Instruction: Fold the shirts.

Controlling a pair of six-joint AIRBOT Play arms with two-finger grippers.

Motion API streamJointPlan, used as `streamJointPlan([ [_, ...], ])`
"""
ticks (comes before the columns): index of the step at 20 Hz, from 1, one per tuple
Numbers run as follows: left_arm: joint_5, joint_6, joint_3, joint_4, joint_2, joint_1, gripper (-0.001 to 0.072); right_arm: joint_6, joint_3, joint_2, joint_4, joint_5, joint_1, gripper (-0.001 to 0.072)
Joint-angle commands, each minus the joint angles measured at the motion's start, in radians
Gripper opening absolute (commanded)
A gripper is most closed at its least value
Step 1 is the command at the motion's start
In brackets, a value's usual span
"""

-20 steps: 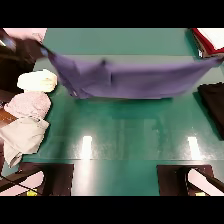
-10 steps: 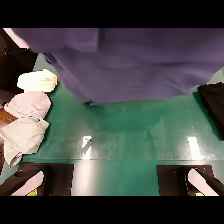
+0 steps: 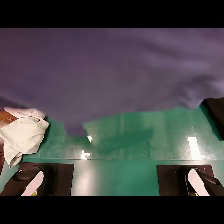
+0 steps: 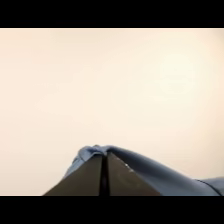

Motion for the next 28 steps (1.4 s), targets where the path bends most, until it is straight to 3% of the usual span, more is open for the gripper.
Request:
streamJointPlan([
  [1, -0.066, -0.048, -0.051, 0.032, -0.027, 0.000, 0.0025, 0.023, 0.019, -0.043, -0.040, 0.099, 0.000, 0.0013],
  [5, -0.343, -0.076, -0.246, 0.031, -0.203, 0.000, 0.0025, 0.094, 0.141, -0.305, -0.032, 0.370, 0.003, 0.0014],
  [9, -0.525, -0.076, -0.391, 0.020, -0.476, 0.000, 0.0025, 0.124, -0.048, -0.528, -0.039, 0.470, 0.080, 0.0013],
  [14, -0.485, -0.060, -0.465, 0.020, -0.814, 0.000, 0.0025, 0.123, -0.174, -0.833, -0.041, 0.439, 0.149, 0.0013],
  [16, -0.364, 0.025, -0.465, -0.008, -0.904, 0.000, 0.0025, 0.123, -0.173, -0.918, -0.038, 0.333, 0.153, 0.0014],
  [22, -0.040, 0.156, -0.460, -0.107, -0.966, 0.000, 0.0025, 0.123, -0.172, -0.972, -0.033, -0.006, 0.154, 0.0014],
  [25, -0.103, 0.230, -0.460, -0.095, -0.966, 0.000, 0.0025, 0.105, -0.174, -0.952, -0.033, -0.031, 0.156, 0.0013],
  [28, -0.309, 0.228, -0.461, 0.043, -0.965, -0.002, 0.0024, 0.040, -0.205, -0.914, -0.074, 0.090, 0.174, 0.0013],
])
